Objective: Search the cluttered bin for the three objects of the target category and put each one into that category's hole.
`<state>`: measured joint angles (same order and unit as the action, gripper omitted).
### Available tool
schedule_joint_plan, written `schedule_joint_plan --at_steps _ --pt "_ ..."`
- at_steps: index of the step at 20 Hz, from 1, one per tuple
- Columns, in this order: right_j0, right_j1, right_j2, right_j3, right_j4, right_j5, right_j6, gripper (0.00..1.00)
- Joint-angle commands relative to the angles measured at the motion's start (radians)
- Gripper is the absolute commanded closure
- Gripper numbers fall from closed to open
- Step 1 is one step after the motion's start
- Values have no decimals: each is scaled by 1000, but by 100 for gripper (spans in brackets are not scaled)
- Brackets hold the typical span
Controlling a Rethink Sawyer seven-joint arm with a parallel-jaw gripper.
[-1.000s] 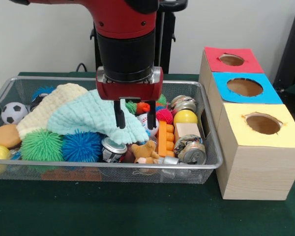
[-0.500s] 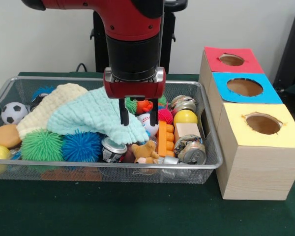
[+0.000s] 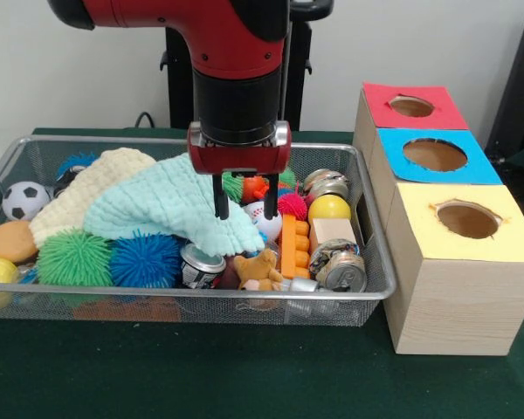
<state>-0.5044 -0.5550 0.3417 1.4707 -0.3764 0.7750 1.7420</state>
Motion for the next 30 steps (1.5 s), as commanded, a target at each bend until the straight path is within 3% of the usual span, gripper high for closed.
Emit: schedule_joint_plan --at_steps 1,5,7,17,30 --pt "15 88 29 14 -90 -104 -66 0" --pt "49 219 11 -114 -147 -189 -38 0" --pt "54 242 10 -141 -156 -201 -35 0" --pt "83 202 8 -147 -154 -153 -48 0" --pt "94 150 -28 -125 -143 -152 30 0"
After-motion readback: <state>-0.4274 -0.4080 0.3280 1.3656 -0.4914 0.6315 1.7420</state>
